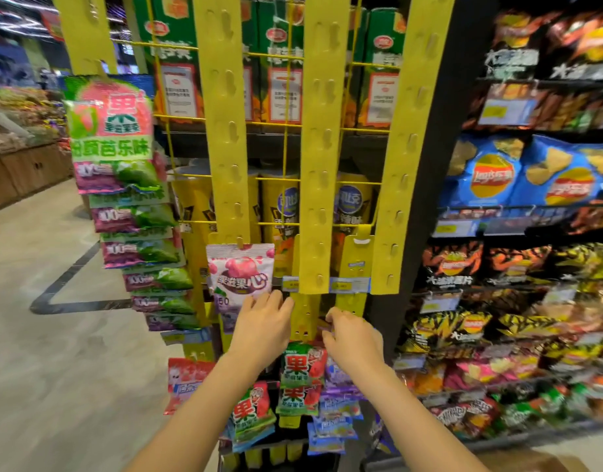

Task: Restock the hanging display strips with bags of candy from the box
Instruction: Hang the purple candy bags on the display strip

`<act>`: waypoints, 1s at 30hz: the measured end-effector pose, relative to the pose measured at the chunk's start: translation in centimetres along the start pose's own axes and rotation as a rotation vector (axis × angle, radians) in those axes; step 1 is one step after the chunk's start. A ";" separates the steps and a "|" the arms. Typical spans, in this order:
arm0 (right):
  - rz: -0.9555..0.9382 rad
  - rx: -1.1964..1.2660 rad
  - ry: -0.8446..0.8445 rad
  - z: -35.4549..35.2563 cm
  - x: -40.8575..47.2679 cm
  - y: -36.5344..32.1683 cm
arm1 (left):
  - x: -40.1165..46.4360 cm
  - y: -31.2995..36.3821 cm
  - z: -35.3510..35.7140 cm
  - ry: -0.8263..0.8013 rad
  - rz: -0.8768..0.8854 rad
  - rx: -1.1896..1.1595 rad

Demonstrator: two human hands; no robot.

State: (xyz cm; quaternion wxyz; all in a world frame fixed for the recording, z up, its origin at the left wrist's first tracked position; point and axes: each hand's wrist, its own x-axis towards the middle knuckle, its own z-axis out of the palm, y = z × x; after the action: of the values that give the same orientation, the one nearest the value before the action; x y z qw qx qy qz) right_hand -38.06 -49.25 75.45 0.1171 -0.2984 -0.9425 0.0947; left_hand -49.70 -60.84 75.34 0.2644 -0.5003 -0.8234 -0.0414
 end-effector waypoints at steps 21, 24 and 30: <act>0.273 -0.337 -0.289 -2.0 -9.2 36.7 | 5.5 34.7 7.6 -0.318 0.195 -0.181; 0.269 -0.375 -0.367 -1.3 -11.1 43.0 | 5.7 40.2 8.3 -0.433 0.175 -0.222; 0.392 -0.309 -0.557 0.1 -14.6 52.3 | 5.0 48.4 10.7 -0.677 0.129 -0.234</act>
State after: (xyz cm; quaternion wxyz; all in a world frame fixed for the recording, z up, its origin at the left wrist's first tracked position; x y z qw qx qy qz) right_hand 1.80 -15.76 59.94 -0.2103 -0.4503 -0.8663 0.0496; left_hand -14.73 -29.22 59.10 -0.0802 -0.5635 -0.8207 0.0492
